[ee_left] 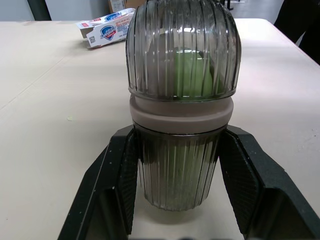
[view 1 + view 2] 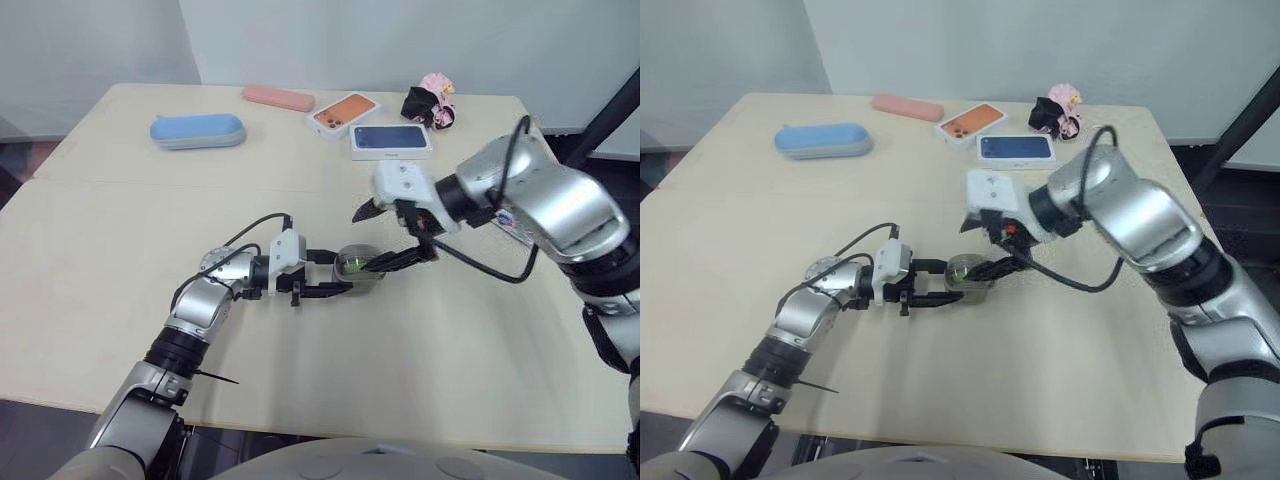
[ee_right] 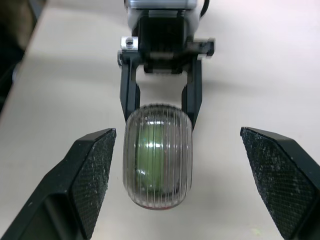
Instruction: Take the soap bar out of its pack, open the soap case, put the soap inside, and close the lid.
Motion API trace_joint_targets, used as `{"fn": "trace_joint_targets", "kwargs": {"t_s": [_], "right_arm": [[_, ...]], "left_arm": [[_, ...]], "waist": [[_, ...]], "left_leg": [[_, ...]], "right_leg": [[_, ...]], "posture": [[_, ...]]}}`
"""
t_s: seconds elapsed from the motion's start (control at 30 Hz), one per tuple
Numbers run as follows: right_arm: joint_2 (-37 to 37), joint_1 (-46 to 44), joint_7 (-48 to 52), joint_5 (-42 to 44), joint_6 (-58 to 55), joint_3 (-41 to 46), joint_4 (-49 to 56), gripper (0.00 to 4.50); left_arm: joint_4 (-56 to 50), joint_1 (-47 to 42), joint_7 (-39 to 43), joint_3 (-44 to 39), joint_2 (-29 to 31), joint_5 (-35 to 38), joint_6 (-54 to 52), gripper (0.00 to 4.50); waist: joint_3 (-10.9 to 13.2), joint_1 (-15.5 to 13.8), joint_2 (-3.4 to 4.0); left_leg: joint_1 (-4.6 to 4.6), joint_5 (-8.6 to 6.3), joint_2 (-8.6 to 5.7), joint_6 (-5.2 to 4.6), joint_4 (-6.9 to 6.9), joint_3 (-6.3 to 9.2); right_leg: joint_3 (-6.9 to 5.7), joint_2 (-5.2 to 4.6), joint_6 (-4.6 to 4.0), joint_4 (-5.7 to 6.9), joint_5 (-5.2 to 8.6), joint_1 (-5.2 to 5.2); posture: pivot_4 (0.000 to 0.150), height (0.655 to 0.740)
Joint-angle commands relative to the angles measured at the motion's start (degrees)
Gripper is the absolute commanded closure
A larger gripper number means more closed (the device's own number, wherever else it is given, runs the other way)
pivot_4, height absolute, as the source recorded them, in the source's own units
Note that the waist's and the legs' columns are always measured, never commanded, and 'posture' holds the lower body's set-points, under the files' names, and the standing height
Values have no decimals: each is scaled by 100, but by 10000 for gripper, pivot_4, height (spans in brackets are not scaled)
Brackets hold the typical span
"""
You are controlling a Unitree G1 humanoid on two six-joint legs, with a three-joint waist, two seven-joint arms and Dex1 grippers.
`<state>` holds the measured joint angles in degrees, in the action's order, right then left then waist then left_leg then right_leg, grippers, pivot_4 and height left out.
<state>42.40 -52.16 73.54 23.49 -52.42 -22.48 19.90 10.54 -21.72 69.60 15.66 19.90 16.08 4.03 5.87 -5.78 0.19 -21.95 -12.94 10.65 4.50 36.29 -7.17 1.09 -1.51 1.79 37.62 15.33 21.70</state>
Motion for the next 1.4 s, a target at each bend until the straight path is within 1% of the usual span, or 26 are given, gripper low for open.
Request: {"fn": "trace_joint_targets", "kwargs": {"t_s": [0.03,0.13,0.17,0.27,0.37,0.53,0.63,0.7,0.73,0.8,0.83,0.87,0.93,0.97,1.0,1.1,1.23,1.4], "right_arm": [[127,126,62,469,-29,682,133,2253],[41,480,-28,848,136,1358,-121,2253],[61,658,-108,858,188,1506,-234,2253],[190,1104,-170,764,416,1665,-475,2253],[293,1805,-158,461,1177,1764,-1011,2253],[-47,2363,-741,40,2280,1998,-1716,2253],[-131,2796,-781,-311,3240,1962,-2027,10729],[-261,3024,-906,-565,3964,1959,-2256,17619],[-330,3103,-969,-622,4150,1968,-2328,20127],[-437,3287,-1040,-767,4559,1934,-2440,27284],[-467,3338,-1046,-820,4701,1918,-2486,31225],[-540,3449,-1078,-876,4901,1896,-2544,34058],[-683,3623,-1168,-973,5210,1867,-2654,40276],[-747,3684,-1244,-1038,5351,1856,-2701,43823],[-806,3722,-1345,-1154,5543,1833,-2768,44811],[-966,3791,-1490,-1244,5823,1840,-2836,44811],[-964,3846,-1209,-778,5403,1933,-2642,44811],[-876,3819,-884,-421,5227,2040,-2444,44811]], "left_arm": [[101,57,-23,-70,77,-54,18,26300],[172,69,-31,-107,60,-41,105,26300],[204,74,-37,-127,49,-28,146,26300],[264,78,-60,-166,20,0,261,26300],[250,72,-88,-251,-35,108,289,26300],[202,105,-107,-263,-38,102,281,26300],[193,120,-132,-258,-26,71,292,26300],[201,110,-146,-258,-20,62,291,26300],[205,102,-151,-260,-21,64,287,26300],[203,86,-171,-273,-27,77,268,26300],[206,79,-179,-278,-31,82,260,26300],[199,77,-187,-287,-43,105,232,26300],[189,73,-177,-294,-63,159,166,26300],[177,78,-164,-296,-71,195,128,26300],[166,80,-151,-294,-75,217,106,26300],[119,92,-110,-290,-69,255,55,26300],[87,57,-50,-312,-74,300,-32,26300],[146,24,-28,-314,-89,278,-17,26300]], "waist": [[0,2,0],[-1,-10,-1],[-1,-13,-2],[-2,-21,-2],[-2,-34,-4],[-2,9,-3],[-3,13,-5],[-3,15,-4],[-3,19,-4],[-3,48,-4],[-34,50,-4],[-72,49,0],[-150,50,13],[-174,46,15],[-203,37,15],[-232,24,25],[-252,10,28],[-273,-73,41]], "left_leg": [[1,0,0,0,0,0],[0,0,1,0,1,0],[0,0,0,0,1,0],[0,0,0,0,1,-1],[-1,0,1,0,2,-1],[-6,0,-1,0,2,-2],[-5,0,-1,-1,2,0],[-8,0,-1,-2,2,2],[-9,-1,-2,-2,2,1],[-10,0,-2,-2,2,1],[-10,0,-2,-2,2,1],[-7,0,-1,-3,3,1],[29,-4,0,-7,1,3],[30,-5,0,-7,-1,2],[32,-5,0,-7,-1,2],[31,-5,-4,-8,5,2],[37,-5,-5,-8,11,2],[36,-6,-3,-9,13,2]], "right_leg": [[0,0,0,1,0,0],[0,1,0,0,0,0],[0,0,0,-1,0,0],[0,1,0,-1,0,0],[-1,0,0,-2,0,-1],[0,-1,-1,-3,0,0],[-3,-2,-1,-5,0,0],[-5,-3,-1,-7,0,0],[-5,-4,-1,-8,0,0],[-5,-4,-1,-9,0,0],[-5,-5,-1,-8,0,0],[-8,-5,0,-15,0,-5],[-11,-4,-2,-16,1,-39],[-12,-4,-2,-22,1,-42],[-12,-4,-2,-22,1,-45],[-11,-7,-1,-21,1,-48],[-10,-8,0,-15,0,-53],[-10,-5,0,-15,0,-56]], "posture": [[1500,7400],[1500,7400],[1500,7400],[1500,7400],[1500,7400],[1500,7400],[1500,7400],[1500,7400],[1500,7400],[1500,7400],[0,7400],[0,7400],[0,7400],[0,7400],[0,7400],[0,7400],[0,7400],[0,7400]]}}
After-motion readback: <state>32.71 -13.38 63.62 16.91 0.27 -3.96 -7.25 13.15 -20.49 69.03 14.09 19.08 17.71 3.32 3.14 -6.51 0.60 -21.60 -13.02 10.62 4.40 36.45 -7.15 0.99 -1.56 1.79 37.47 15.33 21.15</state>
